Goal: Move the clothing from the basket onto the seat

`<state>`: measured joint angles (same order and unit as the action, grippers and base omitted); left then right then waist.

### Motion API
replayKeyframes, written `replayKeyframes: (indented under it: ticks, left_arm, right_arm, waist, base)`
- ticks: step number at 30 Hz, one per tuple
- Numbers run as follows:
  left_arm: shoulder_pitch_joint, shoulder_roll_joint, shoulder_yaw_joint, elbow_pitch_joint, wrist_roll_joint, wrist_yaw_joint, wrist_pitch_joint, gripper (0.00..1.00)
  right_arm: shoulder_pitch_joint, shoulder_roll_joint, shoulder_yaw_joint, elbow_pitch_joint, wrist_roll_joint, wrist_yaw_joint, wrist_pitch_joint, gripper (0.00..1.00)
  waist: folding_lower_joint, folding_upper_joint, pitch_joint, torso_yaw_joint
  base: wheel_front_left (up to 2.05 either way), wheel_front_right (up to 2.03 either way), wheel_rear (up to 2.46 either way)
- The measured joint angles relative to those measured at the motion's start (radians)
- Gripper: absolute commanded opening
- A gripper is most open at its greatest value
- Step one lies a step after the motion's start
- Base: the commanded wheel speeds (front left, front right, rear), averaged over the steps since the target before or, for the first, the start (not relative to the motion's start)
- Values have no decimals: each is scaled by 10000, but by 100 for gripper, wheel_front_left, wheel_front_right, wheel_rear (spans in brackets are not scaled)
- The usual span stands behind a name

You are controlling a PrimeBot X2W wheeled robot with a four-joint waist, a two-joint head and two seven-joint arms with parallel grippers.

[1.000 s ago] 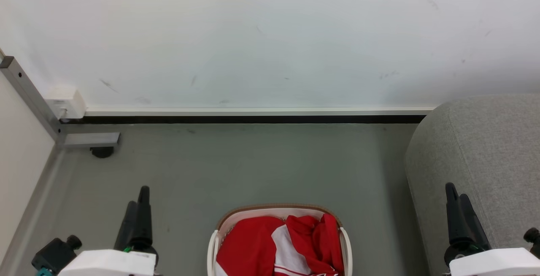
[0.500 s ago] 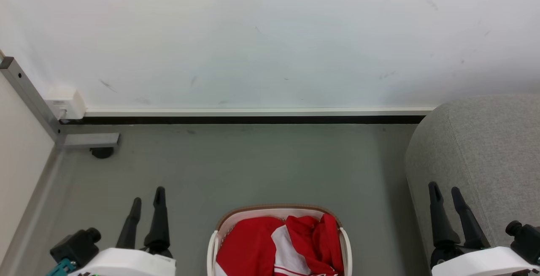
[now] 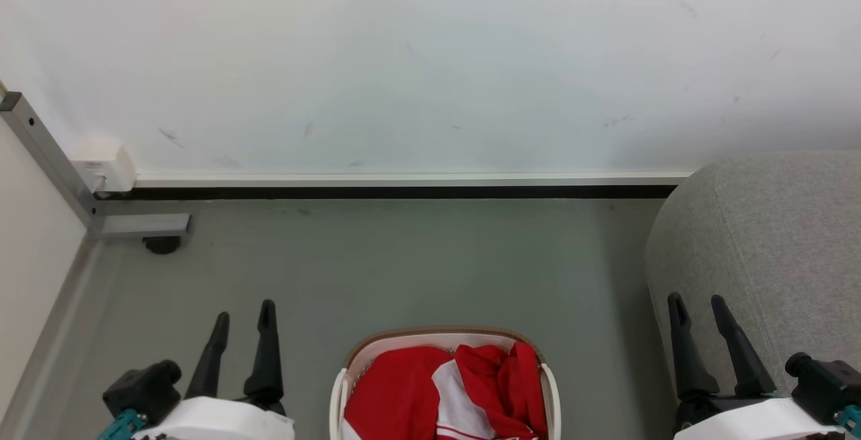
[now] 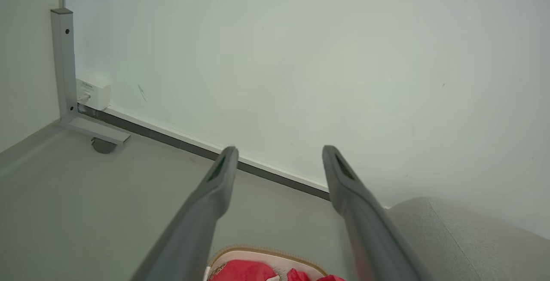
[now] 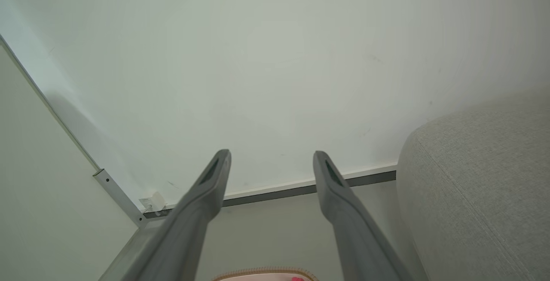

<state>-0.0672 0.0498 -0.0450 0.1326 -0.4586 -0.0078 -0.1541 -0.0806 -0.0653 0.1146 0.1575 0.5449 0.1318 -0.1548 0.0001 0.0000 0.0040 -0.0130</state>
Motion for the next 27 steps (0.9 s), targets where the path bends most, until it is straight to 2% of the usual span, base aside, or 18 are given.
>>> replayKeyframes:
  ticks: [27]
  left_arm:
    - [37,-17,-23,157,1941,-19,-610,100]
  right_arm:
    - [-40,35,207,-79,-1781,0,-612,100]
  waist:
    - [0,0,-59,-57]
  base:
    - [0,0,0]
